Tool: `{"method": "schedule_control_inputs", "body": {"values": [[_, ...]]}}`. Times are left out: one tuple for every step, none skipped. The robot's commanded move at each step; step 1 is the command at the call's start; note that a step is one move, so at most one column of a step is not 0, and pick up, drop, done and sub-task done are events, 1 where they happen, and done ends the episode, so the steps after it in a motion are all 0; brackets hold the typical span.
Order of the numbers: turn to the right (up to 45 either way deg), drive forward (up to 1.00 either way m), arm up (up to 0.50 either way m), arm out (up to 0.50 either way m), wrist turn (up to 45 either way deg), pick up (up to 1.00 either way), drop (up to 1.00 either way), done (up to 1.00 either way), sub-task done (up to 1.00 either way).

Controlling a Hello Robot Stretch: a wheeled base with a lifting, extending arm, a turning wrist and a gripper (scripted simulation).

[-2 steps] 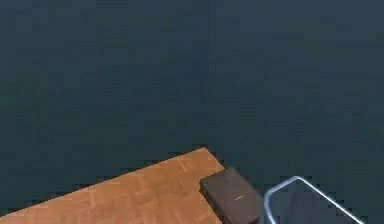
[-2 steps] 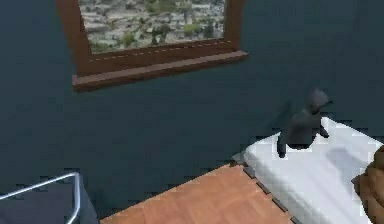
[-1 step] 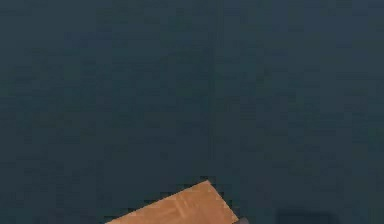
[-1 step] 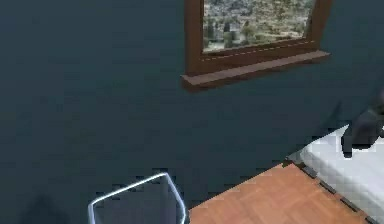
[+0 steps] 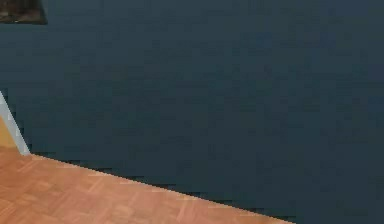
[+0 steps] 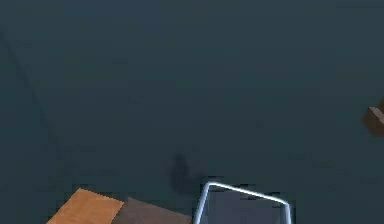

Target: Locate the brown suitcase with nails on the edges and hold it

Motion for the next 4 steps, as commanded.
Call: {"method": "schedule_control_inputs", "body": {"values": [[-15.0, 0.00, 0.00, 0.00, 0.0, 0.00, 0.00, 0.00, 0.00], [0.0, 0.00, 0.08, 0.00, 0.0, 0.00, 0.00, 0.00, 0.00], [0.0, 0.00, 0.00, 0.14, 0.0, 0.00, 0.00, 0.00, 0.00], [0.0, 0.00, 0.00, 0.00, 45.0, 0.00, 0.00, 0.00, 0.00]]}}
